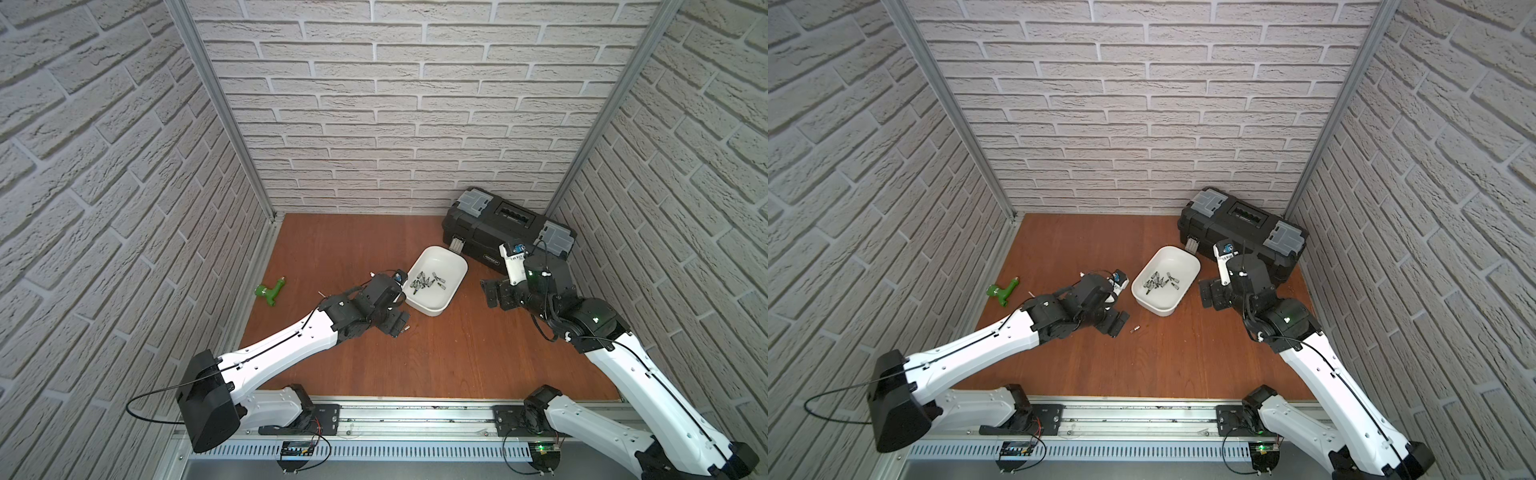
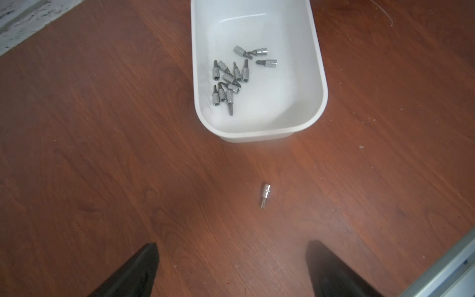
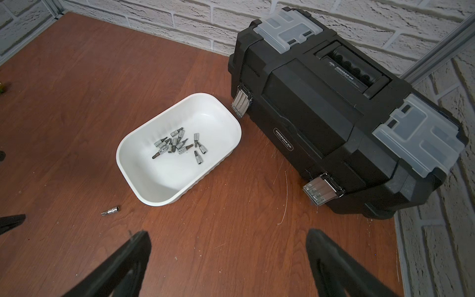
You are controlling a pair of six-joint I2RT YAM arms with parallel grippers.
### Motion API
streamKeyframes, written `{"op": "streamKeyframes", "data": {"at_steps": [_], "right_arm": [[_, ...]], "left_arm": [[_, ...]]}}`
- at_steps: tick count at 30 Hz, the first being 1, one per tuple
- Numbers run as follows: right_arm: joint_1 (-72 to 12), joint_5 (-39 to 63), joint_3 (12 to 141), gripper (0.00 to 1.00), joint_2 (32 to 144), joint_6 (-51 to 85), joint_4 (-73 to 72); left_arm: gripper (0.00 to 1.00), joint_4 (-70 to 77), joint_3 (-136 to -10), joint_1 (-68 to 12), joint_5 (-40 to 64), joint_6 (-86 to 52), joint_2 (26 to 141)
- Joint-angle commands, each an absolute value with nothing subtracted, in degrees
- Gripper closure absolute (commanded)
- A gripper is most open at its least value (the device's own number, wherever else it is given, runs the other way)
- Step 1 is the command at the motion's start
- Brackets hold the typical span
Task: Put the bit on the desktop into the storage box
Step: Pick up the screwdriver bit from the center of the board.
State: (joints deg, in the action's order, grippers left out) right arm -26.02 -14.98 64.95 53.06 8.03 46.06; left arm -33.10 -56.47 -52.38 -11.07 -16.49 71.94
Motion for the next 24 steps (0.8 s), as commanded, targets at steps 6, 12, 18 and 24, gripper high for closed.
{"op": "streamKeyframes", "data": {"at_steps": [6, 12, 18, 24], "right_arm": [[-25.8, -16.5, 63.6, 0.01, 50.7, 9.9, 44.4], [-25.8, -16.9, 63.4, 0.01, 50.0, 9.9, 44.7], [-25.8, -17.2, 63.5, 0.01, 49.9, 9.8, 44.9], [-25.9, -17.4, 63.7, 0.01, 50.2, 9.6, 44.8]], "left_arm": [[0.18, -33.1, -57.5, -54.7, -6.8, -18.9, 82.0], [0.31, -30.8, -58.8, -54.7, -4.2, -19.8, 89.3], [0.42, -29.3, -59.9, -53.5, -3.5, -20.3, 94.9], [0.52, -27.4, -59.9, -52.1, -2.8, -20.4, 98.2]]}}
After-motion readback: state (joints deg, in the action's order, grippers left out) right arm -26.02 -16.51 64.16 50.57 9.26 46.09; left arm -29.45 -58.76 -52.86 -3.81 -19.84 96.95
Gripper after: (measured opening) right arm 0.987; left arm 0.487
